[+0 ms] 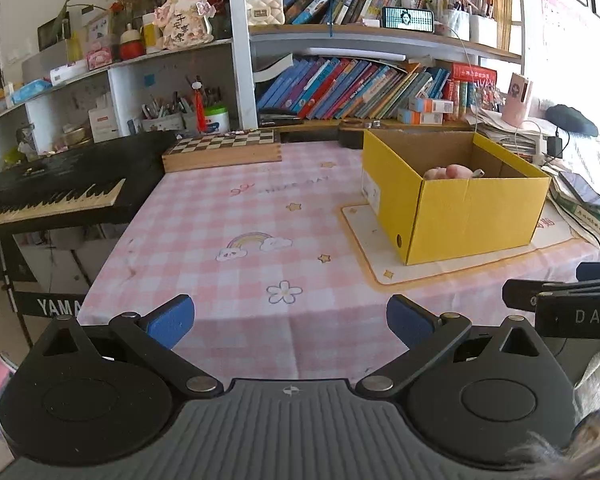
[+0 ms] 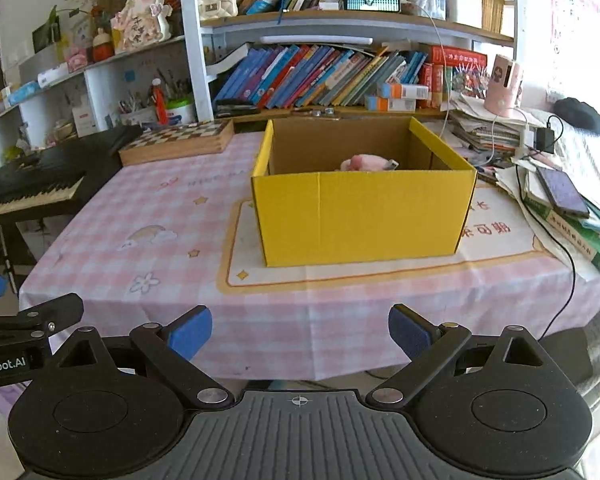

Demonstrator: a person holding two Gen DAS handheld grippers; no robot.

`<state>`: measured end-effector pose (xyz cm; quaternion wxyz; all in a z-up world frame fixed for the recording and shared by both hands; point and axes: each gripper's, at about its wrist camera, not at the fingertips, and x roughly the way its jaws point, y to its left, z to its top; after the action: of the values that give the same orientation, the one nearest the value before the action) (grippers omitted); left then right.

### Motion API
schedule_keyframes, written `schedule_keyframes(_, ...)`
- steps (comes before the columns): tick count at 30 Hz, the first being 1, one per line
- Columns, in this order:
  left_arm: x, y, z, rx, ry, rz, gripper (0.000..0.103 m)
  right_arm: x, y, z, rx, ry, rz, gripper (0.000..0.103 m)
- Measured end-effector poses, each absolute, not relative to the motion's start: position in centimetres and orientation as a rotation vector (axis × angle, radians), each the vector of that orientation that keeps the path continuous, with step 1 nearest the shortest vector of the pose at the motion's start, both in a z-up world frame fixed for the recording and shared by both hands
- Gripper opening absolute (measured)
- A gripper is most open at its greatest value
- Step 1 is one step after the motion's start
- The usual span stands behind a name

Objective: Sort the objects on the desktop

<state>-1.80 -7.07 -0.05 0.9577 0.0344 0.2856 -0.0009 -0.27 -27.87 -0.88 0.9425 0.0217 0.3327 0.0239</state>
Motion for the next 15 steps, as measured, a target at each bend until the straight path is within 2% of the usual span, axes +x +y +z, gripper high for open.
schedule_keyframes(15,-3.0,-6.5,0.0,0.051,0.573,-0.044,0.103,-1.6,-26.6,-0.9,0.030,0.694,0.057,0.097)
